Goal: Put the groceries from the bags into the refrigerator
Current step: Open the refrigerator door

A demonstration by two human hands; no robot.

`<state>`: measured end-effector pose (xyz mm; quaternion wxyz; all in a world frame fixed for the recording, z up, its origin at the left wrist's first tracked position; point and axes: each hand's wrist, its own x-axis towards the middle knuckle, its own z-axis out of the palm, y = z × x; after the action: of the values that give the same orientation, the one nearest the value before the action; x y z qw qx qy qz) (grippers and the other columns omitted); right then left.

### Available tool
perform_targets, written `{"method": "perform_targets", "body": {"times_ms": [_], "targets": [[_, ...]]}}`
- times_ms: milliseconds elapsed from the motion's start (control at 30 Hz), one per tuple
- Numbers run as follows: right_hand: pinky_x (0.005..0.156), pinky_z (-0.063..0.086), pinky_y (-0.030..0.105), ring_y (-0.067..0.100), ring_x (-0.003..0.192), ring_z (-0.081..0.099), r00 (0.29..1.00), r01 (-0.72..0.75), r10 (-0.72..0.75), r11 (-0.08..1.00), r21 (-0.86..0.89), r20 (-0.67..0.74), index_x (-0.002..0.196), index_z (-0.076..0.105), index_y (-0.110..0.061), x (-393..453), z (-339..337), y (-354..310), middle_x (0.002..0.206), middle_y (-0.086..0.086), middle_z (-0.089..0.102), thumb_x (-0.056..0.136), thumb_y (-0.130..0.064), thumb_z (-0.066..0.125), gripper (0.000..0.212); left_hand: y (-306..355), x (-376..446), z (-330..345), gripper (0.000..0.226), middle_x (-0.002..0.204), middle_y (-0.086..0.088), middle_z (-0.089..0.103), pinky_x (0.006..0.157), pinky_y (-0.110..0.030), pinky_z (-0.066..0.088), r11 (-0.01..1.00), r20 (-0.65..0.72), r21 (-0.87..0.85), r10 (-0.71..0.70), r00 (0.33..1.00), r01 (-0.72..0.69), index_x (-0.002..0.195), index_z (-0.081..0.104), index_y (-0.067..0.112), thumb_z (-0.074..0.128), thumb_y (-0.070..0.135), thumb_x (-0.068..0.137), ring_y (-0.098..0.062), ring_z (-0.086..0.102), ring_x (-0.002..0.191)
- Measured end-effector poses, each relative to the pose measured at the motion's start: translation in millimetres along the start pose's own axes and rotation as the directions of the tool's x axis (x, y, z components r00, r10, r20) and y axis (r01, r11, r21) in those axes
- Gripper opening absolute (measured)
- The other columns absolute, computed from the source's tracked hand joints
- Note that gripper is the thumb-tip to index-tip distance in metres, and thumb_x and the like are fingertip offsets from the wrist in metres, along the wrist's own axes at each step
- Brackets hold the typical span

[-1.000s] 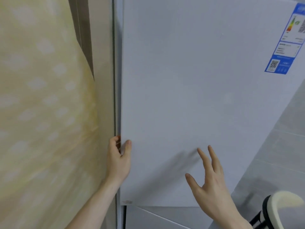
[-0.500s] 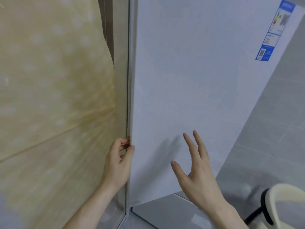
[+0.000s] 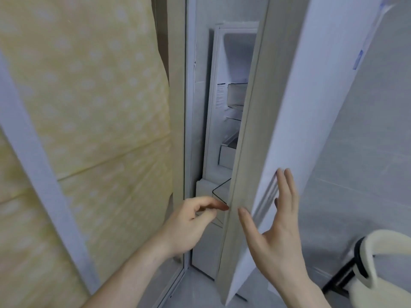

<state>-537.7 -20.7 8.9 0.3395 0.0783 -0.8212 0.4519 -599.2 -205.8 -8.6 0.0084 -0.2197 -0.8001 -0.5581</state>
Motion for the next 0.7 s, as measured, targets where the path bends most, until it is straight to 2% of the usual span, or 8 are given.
{"method": "perform_targets", "body": {"times_ms": [100,233,300,367,433,500,600,700], "targets": [[0.122,0.032,0.054,0.012,0.157,0.015,0.993,0.035,-0.033,0.999,0.008,-0.112,0.162,0.017,-0.02,-14.2,-14.3,-9.2,0.17,-0.009,0.011,0.088,0.0,0.072,0.095,2.4,4.8,-0.8,0.029,0.114,0.022,0.071,0.106,-0.04,0.048,0.998,0.038,0.054,-0.013,0.999,0.011,0.107,0.073,0.042,0.052,0.027,0.093,0.0,0.063,0.115],[0.123,0.03,0.039,0.019,0.153,0.029,0.898,0.248,-0.282,0.958,-0.141,-0.337,0.148,0.035,-0.005,-34.6,-26.5,-39.2,0.159,0.02,0.03,0.085,0.007,0.063,0.07,-1.5,12.3,-6.9,0.033,0.111,0.025,0.071,0.106,-0.039,0.049,0.997,0.017,0.079,-0.008,1.0,0.006,0.102,0.072,0.048,0.053,0.024,0.09,0.0,0.064,0.111],[0.118,0.035,0.036,0.025,0.146,0.041,0.845,0.341,-0.399,0.915,-0.218,-0.355,0.137,0.046,-0.004,-42.9,-26.6,-50.2,0.149,0.022,0.041,0.083,0.005,0.061,0.057,-5.4,15.1,-12.4,0.032,0.11,0.025,0.071,0.105,-0.036,0.048,0.997,0.013,0.077,0.003,1.0,-0.004,0.1,0.073,0.043,0.055,0.017,0.093,0.001,0.064,0.11],[0.114,0.04,0.036,0.026,0.14,0.049,0.88,0.352,-0.398,0.913,-0.206,-0.26,0.132,0.058,-0.007,-45.3,-22.4,-49.5,0.145,0.013,0.051,0.085,0.009,0.062,0.05,-9.8,17.3,-19.8,0.034,0.109,0.025,0.072,0.103,-0.032,0.049,0.996,0.017,0.089,0.003,1.0,-0.004,0.101,0.073,0.038,0.056,0.008,0.096,0.001,0.064,0.11],[0.112,0.042,0.031,0.015,0.14,0.048,0.967,0.225,-0.242,0.958,-0.178,-0.082,0.137,0.061,-0.019,-40.3,-15.2,-42.8,0.149,-0.005,0.051,0.089,0.005,0.065,0.053,-14.7,18.9,-28.5,0.035,0.107,0.026,0.072,0.1,-0.029,0.049,0.992,0.028,0.123,-0.003,1.0,0.0,0.102,0.073,0.035,0.056,0.005,0.096,0.002,0.064,0.108],[0.112,0.042,0.029,0.005,0.142,0.042,0.998,0.038,-0.022,0.963,-0.268,0.064,0.14,0.055,-0.034,-30.8,-7.8,-33.2,0.156,-0.02,0.039,0.091,-0.012,0.068,0.055,-18.2,19.4,-37.9,0.036,0.105,0.03,0.07,0.095,-0.023,0.049,0.988,0.042,0.152,-0.007,0.999,0.001,0.102,0.073,0.034,0.057,0.003,0.095,0.006,0.063,0.104],[0.11,0.044,0.03,0.008,0.145,0.038,0.977,-0.097,0.173,0.887,-0.451,0.129,0.144,0.047,-0.04,-15.5,-0.5,-15.7,0.164,-0.021,0.024,0.093,-0.027,0.064,0.055,-23.0,17.7,-51.1,0.038,0.104,0.033,0.068,0.087,-0.017,0.046,0.984,0.058,0.18,-0.001,0.998,-0.009,0.102,0.072,0.033,0.057,0.0,0.093,0.008,0.062,0.102],[0.109,0.044,0.035,0.019,0.151,0.029,0.875,-0.246,0.439,0.765,-0.595,0.202,0.154,0.033,-0.037,-6.6,-1.1,-3.7,0.17,-0.011,0.005,0.095,-0.039,0.062,0.066,-28.1,14.3,-63.9,0.035,0.105,0.034,0.068,0.089,-0.016,0.046,0.981,0.077,0.196,-0.011,0.997,-0.004,0.104,0.072,0.034,0.058,0.003,0.094,0.01,0.061,0.103]]}}
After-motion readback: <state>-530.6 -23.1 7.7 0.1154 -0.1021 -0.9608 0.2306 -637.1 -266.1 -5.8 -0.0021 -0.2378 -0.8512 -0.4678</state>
